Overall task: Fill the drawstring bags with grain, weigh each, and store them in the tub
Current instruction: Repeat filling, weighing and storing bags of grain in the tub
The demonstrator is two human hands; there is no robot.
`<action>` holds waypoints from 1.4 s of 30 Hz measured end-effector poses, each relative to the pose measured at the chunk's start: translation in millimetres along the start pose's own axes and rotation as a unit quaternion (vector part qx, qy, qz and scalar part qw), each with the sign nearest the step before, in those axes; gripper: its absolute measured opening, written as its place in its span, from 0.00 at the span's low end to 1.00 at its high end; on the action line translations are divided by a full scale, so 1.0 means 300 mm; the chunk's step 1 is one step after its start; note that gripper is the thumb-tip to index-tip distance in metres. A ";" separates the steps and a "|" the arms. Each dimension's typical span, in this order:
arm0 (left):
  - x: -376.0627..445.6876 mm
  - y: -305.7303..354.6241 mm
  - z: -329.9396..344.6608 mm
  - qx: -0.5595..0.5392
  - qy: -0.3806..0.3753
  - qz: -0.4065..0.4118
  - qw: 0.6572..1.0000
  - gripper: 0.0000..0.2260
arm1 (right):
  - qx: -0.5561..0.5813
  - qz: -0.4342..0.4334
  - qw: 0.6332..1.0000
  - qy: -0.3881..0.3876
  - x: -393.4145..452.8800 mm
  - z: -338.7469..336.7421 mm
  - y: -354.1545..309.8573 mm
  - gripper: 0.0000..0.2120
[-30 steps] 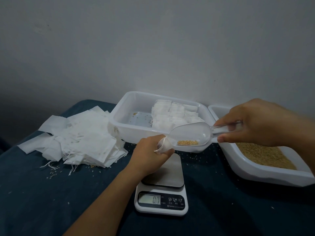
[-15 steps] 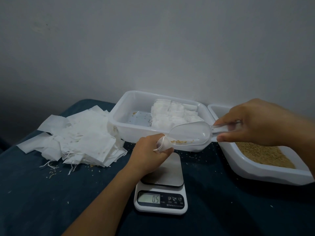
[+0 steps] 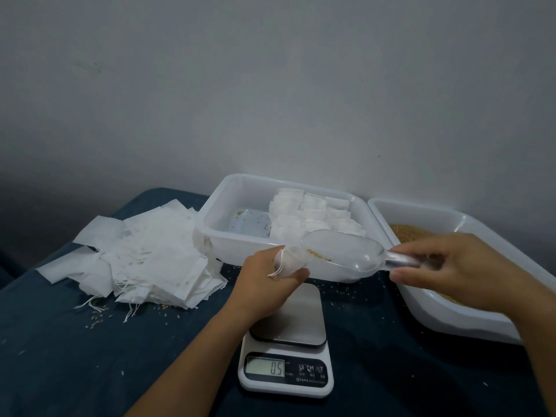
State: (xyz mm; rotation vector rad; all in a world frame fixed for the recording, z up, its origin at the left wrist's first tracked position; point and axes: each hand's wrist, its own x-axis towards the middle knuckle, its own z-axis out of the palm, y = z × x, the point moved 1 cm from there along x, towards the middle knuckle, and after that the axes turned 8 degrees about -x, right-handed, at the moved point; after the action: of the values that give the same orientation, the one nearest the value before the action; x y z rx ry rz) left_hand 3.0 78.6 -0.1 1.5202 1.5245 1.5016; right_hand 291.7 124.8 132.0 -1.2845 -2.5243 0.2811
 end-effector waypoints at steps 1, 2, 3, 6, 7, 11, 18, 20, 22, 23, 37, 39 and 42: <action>0.000 0.001 0.001 -0.004 0.004 -0.004 1.000 0.06 | 0.014 0.007 1.000 0.009 -0.006 0.023 0.009 0.17; 0.000 0.003 0.001 -0.009 0.007 -0.008 1.000 0.07 | 0.030 0.013 0.999 0.021 -0.012 0.049 0.014 0.17; 0.000 0.005 0.003 -0.015 0.009 -0.012 1.000 0.07 | 0.043 0.017 0.998 0.036 -0.013 0.079 0.016 0.16; -0.002 0.012 0.000 -0.031 0.001 -0.026 0.999 0.07 | 0.092 0.020 0.992 0.084 0.007 0.196 -0.004 0.16; -0.003 0.016 -0.001 -0.035 -0.009 -0.026 0.999 0.07 | 0.117 0.022 0.988 0.097 0.025 0.239 -0.017 0.17; -0.006 0.025 0.002 -0.095 -0.066 -0.022 0.993 0.08 | 0.280 0.021 0.957 0.073 0.105 0.378 -0.093 0.16; -0.020 0.009 0.014 -0.094 -0.148 0.008 0.984 0.06 | 0.302 -0.010 0.944 0.129 0.126 0.465 -0.112 0.12; -0.018 0.005 0.018 -0.058 -0.160 0.019 0.985 0.06 | 0.294 -0.008 0.942 0.163 0.117 0.468 -0.111 0.14; -0.010 0.004 0.008 -0.044 -0.157 0.030 0.986 0.08 | 0.292 -0.003 0.940 0.174 0.109 0.468 -0.108 0.14; -0.006 0.006 0.000 -0.053 -0.159 0.040 0.985 0.08 | 0.299 -0.003 0.939 0.170 0.104 0.468 -0.108 0.14; 0.020 -0.009 -0.055 -0.145 -0.093 -0.026 0.985 0.09 | 0.343 0.032 0.918 0.195 0.117 0.530 -0.161 0.15; 0.024 -0.027 -0.058 -0.106 -0.093 -0.053 0.989 0.13 | 0.339 0.057 0.921 0.184 0.128 0.551 -0.162 0.15; 0.031 -0.060 -0.058 0.002 -0.075 -0.064 0.995 0.13 | 0.303 0.080 0.934 0.172 0.141 0.582 -0.145 0.17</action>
State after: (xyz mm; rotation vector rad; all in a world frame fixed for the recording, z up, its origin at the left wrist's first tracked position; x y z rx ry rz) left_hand -21.3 85.6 -8.9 1.4733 1.5068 1.2841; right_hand 174.9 126.7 -11.3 -1.1531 -1.8308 0.7322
